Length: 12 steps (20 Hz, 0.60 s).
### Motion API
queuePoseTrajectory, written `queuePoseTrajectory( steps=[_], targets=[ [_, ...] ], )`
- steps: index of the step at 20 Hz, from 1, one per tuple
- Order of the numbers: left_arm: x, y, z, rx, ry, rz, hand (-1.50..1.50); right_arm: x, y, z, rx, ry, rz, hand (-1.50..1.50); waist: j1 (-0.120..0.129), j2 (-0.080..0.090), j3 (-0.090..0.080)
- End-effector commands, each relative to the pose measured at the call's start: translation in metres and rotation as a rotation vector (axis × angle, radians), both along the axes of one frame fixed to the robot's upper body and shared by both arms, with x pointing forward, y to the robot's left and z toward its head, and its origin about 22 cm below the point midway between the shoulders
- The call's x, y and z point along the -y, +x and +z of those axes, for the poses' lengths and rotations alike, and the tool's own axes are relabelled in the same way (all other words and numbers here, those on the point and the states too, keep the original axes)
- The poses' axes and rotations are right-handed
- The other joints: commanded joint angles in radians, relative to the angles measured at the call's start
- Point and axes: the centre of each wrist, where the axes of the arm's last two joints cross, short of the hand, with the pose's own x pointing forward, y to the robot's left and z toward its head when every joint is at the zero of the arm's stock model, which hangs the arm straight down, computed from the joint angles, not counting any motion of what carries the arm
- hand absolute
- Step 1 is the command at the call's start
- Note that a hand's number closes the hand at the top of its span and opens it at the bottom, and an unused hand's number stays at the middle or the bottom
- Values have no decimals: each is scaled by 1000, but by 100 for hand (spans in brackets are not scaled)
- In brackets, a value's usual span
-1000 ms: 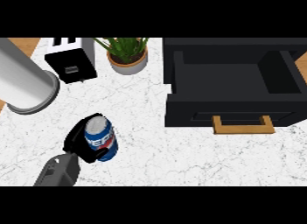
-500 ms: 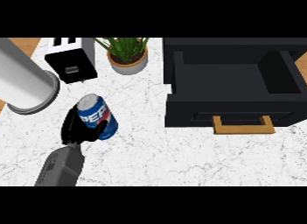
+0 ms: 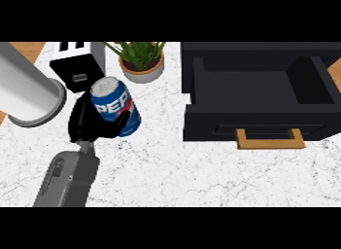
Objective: Pick up the can, place it into the drawer and close the drawer
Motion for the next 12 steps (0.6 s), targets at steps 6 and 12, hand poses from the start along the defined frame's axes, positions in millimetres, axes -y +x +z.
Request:
queuePoseTrajectory(
  steps=[6,12],
  targets=[
    [29,14,70,57,46,-3,150,-7,-4,-1,-9,1,23,-150,-4,1,0],
    [61,33,115,84,71,-11,150,1,4,6,0,8,-16,-150,-5,3,-1]
  ],
)
